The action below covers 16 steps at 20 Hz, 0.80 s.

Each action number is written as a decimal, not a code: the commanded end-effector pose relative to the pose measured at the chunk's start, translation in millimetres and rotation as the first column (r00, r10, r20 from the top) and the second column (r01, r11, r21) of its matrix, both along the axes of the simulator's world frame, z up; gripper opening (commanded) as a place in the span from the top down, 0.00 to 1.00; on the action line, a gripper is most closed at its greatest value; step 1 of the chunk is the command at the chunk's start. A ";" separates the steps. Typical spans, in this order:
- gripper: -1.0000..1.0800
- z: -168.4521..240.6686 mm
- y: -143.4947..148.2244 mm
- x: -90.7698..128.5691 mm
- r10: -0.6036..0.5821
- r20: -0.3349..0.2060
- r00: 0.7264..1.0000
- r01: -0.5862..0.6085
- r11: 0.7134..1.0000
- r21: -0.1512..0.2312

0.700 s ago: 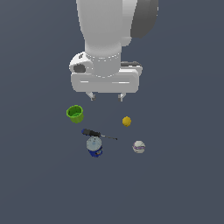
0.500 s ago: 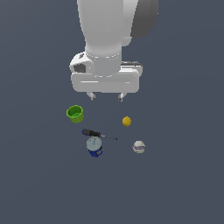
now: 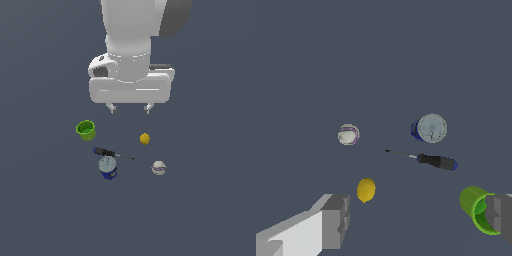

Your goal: Pick up a designated object from a clutter of objects.

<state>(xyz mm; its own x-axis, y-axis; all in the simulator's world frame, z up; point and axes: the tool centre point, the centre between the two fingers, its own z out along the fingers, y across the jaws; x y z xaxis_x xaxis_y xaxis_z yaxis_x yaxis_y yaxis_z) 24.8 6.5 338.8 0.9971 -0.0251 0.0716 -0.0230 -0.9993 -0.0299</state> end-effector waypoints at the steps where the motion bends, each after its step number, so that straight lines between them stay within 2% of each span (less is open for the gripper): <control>1: 0.04 -1.2 -0.3 -0.1 0.000 -0.001 1.000 0.000 1.000 0.000; 8: 0.04 -23.1 5.5 -1.5 0.038 -0.006 0.999 -0.038 0.999 -0.011; 16: 0.04 -81.8 21.7 -11.2 0.145 -0.022 0.989 -0.146 0.989 -0.033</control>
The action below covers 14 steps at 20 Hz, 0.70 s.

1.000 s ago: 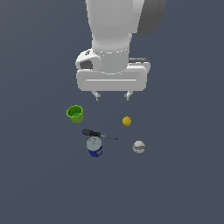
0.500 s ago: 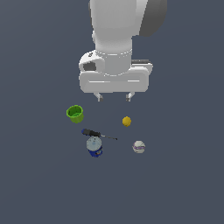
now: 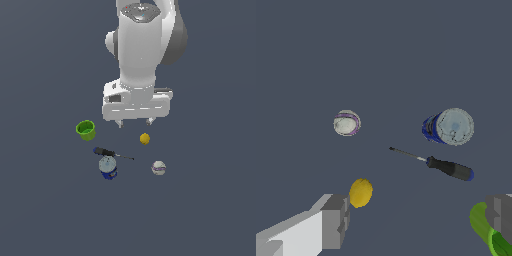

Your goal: Pick up a designated object from a clutter of objects.

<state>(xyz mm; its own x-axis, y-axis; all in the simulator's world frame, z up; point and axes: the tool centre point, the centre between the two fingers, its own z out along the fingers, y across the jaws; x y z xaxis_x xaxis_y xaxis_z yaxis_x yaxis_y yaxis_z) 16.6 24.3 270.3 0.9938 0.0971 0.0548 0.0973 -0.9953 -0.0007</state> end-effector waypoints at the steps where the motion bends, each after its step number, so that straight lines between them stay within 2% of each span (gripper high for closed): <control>1: 0.04 -23.1 6.7 -5.4 0.044 -0.006 0.999 -0.044 0.999 -0.008; 7: 0.04 -87.1 26.7 -28.4 0.177 -0.025 0.984 -0.177 0.984 -0.022; 14: 0.04 -148.6 48.2 -64.0 0.320 -0.043 0.947 -0.321 0.947 -0.020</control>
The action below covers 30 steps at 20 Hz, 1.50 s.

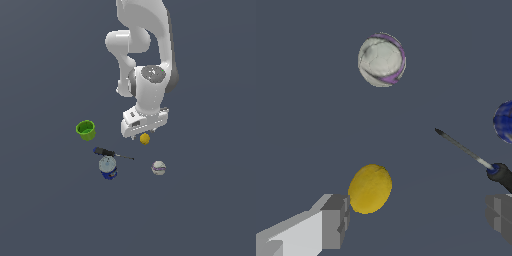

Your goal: Pick up a designated object from a clutter of objects.

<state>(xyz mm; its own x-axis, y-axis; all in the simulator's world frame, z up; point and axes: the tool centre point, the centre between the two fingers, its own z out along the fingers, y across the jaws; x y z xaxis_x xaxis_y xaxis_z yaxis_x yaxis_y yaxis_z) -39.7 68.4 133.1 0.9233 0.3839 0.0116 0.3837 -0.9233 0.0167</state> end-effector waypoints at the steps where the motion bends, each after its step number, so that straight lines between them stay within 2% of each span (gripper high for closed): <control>1: 0.04 -17.7 6.5 -12.3 0.047 -0.005 0.999 -0.047 0.999 0.001; 11: 0.04 -52.9 20.5 -42.1 0.145 -0.017 0.989 -0.145 0.989 0.010; 20: 0.04 -60.2 20.9 -43.4 0.148 -0.018 0.989 -0.148 0.989 0.011; 30: 0.04 -96.7 21.2 -44.7 0.151 -0.017 0.988 -0.151 0.989 0.011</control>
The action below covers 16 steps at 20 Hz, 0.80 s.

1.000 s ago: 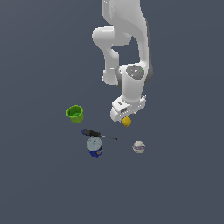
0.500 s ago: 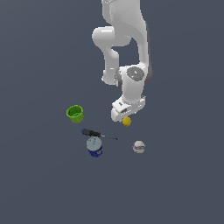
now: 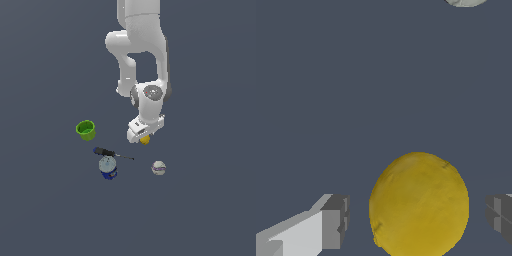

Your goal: Pick up a designated object from a clutter of objects.

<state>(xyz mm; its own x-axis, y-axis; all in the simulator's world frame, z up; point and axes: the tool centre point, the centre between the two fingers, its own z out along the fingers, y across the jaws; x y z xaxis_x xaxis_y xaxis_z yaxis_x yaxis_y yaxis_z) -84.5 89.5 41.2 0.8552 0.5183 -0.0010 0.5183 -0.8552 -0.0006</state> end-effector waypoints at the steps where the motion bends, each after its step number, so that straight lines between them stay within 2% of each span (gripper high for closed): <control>1: 0.04 -6.9 0.0 0.1 0.001 0.001 1.000 -0.001 1.000 0.000; 5: 0.04 -10.7 0.1 0.1 0.001 0.001 1.000 -0.001 1.000 0.000; 6: 1.00 -10.7 0.1 0.1 0.001 0.001 1.000 -0.001 1.000 0.000; 16: 1.00 -9.9 -0.4 0.4 0.000 0.002 1.000 0.000 1.000 0.000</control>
<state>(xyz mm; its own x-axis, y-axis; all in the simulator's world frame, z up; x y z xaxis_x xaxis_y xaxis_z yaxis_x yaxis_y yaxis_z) -84.1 89.0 31.4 0.8552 0.5182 0.0006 0.5182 -0.8552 0.0009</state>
